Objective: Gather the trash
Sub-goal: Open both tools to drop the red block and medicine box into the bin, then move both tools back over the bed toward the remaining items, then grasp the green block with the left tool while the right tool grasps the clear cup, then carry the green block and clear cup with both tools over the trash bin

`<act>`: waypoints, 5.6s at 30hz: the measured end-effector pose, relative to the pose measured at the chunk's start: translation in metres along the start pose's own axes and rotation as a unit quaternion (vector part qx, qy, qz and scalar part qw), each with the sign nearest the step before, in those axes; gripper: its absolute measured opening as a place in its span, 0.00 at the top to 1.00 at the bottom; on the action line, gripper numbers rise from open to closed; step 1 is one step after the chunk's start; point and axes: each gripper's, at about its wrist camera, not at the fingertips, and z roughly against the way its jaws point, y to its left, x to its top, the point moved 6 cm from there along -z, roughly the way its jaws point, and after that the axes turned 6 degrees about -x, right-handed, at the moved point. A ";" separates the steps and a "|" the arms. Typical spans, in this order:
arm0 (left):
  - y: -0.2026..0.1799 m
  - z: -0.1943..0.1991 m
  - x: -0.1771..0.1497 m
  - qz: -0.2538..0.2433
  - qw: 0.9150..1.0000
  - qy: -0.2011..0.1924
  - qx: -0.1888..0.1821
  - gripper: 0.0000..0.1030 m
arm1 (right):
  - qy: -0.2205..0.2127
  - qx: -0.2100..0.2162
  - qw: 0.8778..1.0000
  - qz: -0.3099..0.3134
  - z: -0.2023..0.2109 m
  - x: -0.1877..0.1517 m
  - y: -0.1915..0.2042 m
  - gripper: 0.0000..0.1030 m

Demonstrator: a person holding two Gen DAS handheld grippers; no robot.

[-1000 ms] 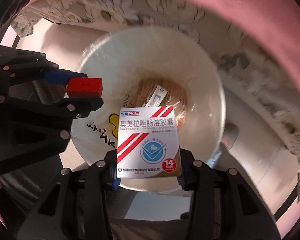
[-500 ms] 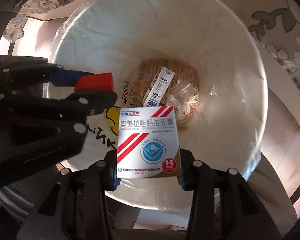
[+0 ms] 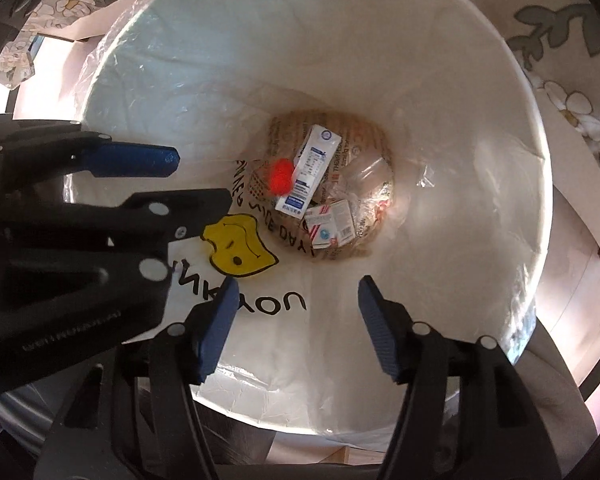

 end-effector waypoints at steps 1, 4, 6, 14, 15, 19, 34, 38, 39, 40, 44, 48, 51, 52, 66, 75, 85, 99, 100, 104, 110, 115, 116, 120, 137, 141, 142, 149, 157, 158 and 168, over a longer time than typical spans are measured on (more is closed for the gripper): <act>0.000 -0.002 0.000 0.000 1.000 0.000 0.001 0.55 | -0.001 0.001 1.000 -0.001 0.000 0.000 0.000 0.39; 0.001 0.000 0.001 0.001 1.000 -0.002 0.002 0.55 | -0.001 0.003 1.000 -0.004 0.002 -0.002 -0.001 0.39; 0.001 0.003 0.000 0.001 1.000 -0.004 0.004 0.55 | -0.003 0.002 1.000 -0.004 0.005 -0.005 -0.001 0.39; 0.000 0.025 -0.008 -0.008 1.000 -0.024 0.019 0.55 | -0.011 -0.009 1.000 0.001 0.020 -0.015 0.001 0.39; -0.001 0.029 -0.010 -0.012 0.999 -0.027 0.021 0.55 | -0.015 -0.009 1.000 0.000 0.025 -0.017 0.001 0.39; -0.009 0.051 -0.022 -0.029 0.998 -0.048 0.029 0.55 | -0.031 -0.003 0.999 -0.008 0.042 -0.024 0.000 0.39; -0.036 0.136 -0.050 -0.086 0.986 -0.128 0.063 0.55 | -0.093 -0.025 0.995 0.018 0.116 -0.061 0.006 0.39; -0.047 0.166 -0.053 -0.097 0.981 -0.152 0.066 0.55 | -0.114 -0.045 0.992 0.029 0.142 -0.069 0.007 0.39; -0.048 0.171 -0.054 -0.099 0.980 -0.158 0.068 0.55 | -0.120 -0.050 0.991 0.032 0.149 -0.070 0.006 0.39; -0.050 0.178 -0.055 -0.101 0.979 -0.163 0.070 0.55 | -0.127 -0.055 0.990 0.034 0.156 -0.071 0.005 0.39; -0.060 0.208 -0.055 -0.109 0.973 -0.188 0.074 0.55 | -0.143 -0.060 0.987 0.036 0.179 -0.073 0.001 0.39; -0.068 0.232 -0.053 -0.116 0.968 -0.208 0.075 0.55 | -0.170 -0.069 0.982 0.036 0.212 -0.074 -0.004 0.39; -0.073 0.254 -0.051 -0.122 0.964 -0.223 0.081 0.55 | -0.193 -0.076 0.977 0.038 0.240 -0.074 -0.006 0.39; -0.075 0.261 -0.050 -0.124 0.962 -0.228 0.083 0.55 | -0.202 -0.080 0.975 0.040 0.251 -0.074 -0.007 0.39; -0.109 0.358 -0.021 -0.153 0.936 -0.293 0.120 0.55 | -0.302 -0.128 0.944 0.037 0.380 -0.066 -0.041 0.39; -0.129 0.398 0.021 -0.169 0.926 -0.309 0.139 0.47 | -0.340 -0.157 0.927 0.023 0.447 -0.040 -0.085 0.34; -0.158 0.419 0.088 -0.157 0.931 -0.307 0.123 0.43 | -0.361 -0.182 0.915 0.010 0.502 0.013 -0.144 0.29; -0.188 0.409 0.198 -0.093 0.948 -0.285 0.110 0.43 | -0.351 -0.193 0.916 -0.015 0.538 0.111 -0.250 0.27; -0.189 0.407 0.207 -0.089 0.949 -0.283 0.112 0.43 | -0.349 -0.190 0.917 -0.018 0.538 0.121 -0.257 0.27; -0.190 0.398 0.235 -0.079 0.951 -0.275 0.117 0.43 | -0.345 -0.174 0.922 -0.027 0.539 0.149 -0.275 0.27; -0.181 0.379 0.275 -0.058 0.956 -0.260 0.122 0.43 | -0.333 -0.145 0.930 -0.054 0.532 0.200 -0.299 0.27; -0.176 0.366 0.302 -0.052 0.958 -0.254 0.125 0.43 | -0.313 -0.110 0.936 -0.114 0.521 0.249 -0.319 0.27; -0.175 0.363 0.308 -0.051 0.957 -0.254 0.128 0.43 | -0.308 -0.107 0.937 -0.129 0.517 0.258 -0.323 0.27; -0.170 0.358 0.325 -0.049 0.954 -0.262 0.139 0.43 | -0.287 -0.114 0.932 -0.189 0.499 0.289 -0.339 0.27; -0.163 0.348 0.353 -0.059 0.956 -0.257 0.131 0.43 | -0.236 -0.039 0.922 -0.305 0.445 0.329 -0.362 0.27; -0.157 0.351 0.362 -0.057 0.956 -0.260 0.125 0.43 | -0.231 -0.032 0.924 -0.304 0.441 0.332 -0.358 0.27; -0.156 0.351 0.365 -0.059 0.955 -0.261 0.126 0.43 | -0.228 -0.034 0.924 -0.304 0.441 0.334 -0.359 0.27; -0.154 0.349 0.367 -0.053 0.958 -0.262 0.101 0.68 | -0.224 -0.050 0.926 -0.300 0.429 0.342 -0.362 0.41; -0.149 0.352 0.360 -0.070 0.956 -0.263 0.107 0.69 | -0.240 -0.066 0.934 -0.254 0.435 0.332 -0.351 0.50; -0.148 0.355 0.355 -0.074 0.955 -0.264 0.110 0.69 | -0.241 -0.068 0.935 -0.249 0.437 0.330 -0.349 0.51; -0.158 0.400 0.303 -0.096 0.945 -0.289 0.117 0.69 | -0.269 -0.082 0.945 -0.168 0.476 0.282 -0.296 0.53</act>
